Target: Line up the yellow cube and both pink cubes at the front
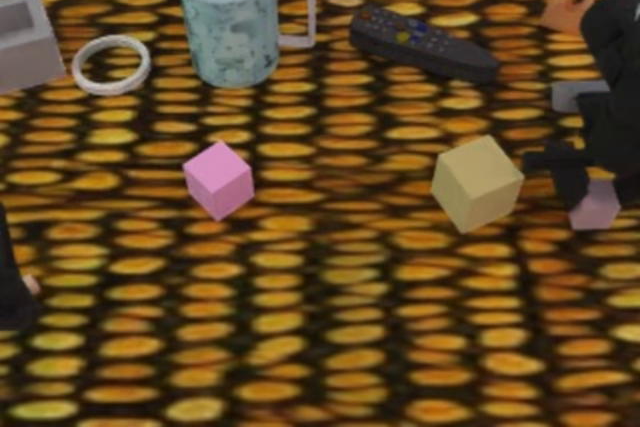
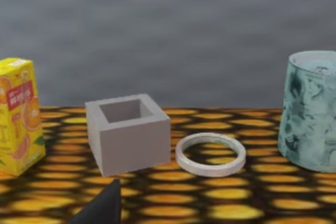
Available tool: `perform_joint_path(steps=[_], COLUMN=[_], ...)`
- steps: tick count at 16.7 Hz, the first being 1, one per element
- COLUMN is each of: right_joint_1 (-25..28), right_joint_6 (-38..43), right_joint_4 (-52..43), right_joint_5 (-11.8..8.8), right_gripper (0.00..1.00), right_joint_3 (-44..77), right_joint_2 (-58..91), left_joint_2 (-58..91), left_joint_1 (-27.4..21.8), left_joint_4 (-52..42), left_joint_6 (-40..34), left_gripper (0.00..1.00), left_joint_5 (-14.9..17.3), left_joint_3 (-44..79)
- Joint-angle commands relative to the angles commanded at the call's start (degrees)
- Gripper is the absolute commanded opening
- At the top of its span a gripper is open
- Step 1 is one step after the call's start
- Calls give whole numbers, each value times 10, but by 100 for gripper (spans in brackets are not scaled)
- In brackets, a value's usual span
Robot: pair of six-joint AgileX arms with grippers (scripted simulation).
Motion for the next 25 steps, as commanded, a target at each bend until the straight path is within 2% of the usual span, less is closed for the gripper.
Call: perform_joint_path(steps=[3,9,15,19,25], right_joint_1=[2,5,10,92,286], right_joint_6=[-1,-1,8,93,303], right_joint_4=[-24,-135,-139,-140,-140], right_joint_5=[0,0,0,3,9], right_gripper=[0,0,0,0,0], right_joint_3=[18,85,85,47,-46], right_joint_2=[-7,-47,-52,-87,-173], left_joint_2=[0,0,0,0,0], left_joint_1=[0,0,0,0,0], left_joint_4=[0,0,0,0,0], left_joint_6=[0,0,0,0,0], left_gripper=[100,100,100,100,100], left_joint_5=[0,0,0,0,0], left_joint_3=[0,0,0,0,0])
